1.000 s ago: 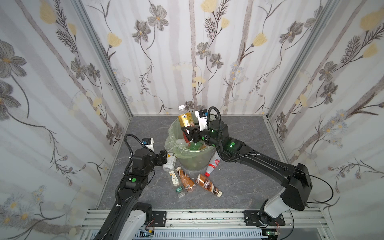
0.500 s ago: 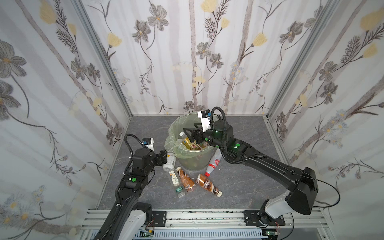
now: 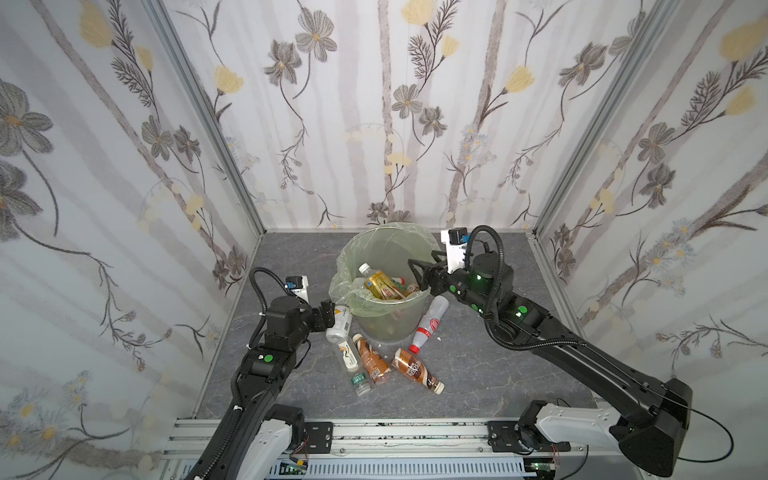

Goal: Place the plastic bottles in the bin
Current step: 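Move the right gripper down to the crumpled clear red-labelled bottle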

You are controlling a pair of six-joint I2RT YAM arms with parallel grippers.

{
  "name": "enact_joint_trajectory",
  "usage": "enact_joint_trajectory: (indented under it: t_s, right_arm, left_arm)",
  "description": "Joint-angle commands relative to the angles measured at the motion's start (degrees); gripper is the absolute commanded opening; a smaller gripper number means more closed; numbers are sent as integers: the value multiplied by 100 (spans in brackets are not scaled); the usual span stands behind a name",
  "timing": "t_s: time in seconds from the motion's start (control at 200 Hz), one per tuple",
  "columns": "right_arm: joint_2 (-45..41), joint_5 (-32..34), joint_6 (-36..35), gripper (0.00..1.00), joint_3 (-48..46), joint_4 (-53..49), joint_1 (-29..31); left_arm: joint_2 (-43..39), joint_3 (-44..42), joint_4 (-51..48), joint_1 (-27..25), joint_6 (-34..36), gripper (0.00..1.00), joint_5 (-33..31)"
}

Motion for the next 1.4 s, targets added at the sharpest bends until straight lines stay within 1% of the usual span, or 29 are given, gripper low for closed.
enact_joint_trajectory:
  t_s: [0.0,0.215,0.31,0.35,0.525,0.695,0.84,1.194,1.264,1.394]
  right_arm:
    - [-373,173,257,79,-428,35,-258]
    - [-960,81,592,77,-1426,15,-876]
    - [-1018,59,791,75,-1737,39,-1009]
    - [-1011,59,882,74,-2035,71,-1054]
    - [-890,-67,1183,70,-2592,365,-1153]
    - [-449,-267,1445,66,-2836,710,-1238]
    - [154,-503,1553,65,-2851,985,-1260]
    - [1607,-1084,1907,64,-2598,1629,-1262]
    - [1879,-1106,1926,64,-2513,1663,-1268]
    - [2132,-1072,1912,64,-2385,1669,-1263]
  left_arm:
    - [-5,5,32,5,-49,83,15]
    - [-16,-9,31,6,-74,83,-6]
    - [-25,-15,31,6,-83,82,-28]
    - [-29,-19,31,6,-89,82,-24]
    - [-33,-21,35,6,-100,82,-44]
    - [-53,-30,32,6,-118,82,-38]
    - [-78,-38,30,5,-135,82,-29]
    - [-78,-36,30,6,-137,82,-25]
    - [-77,-38,34,8,-133,82,-25]
    - [-77,-39,32,6,-135,82,-38]
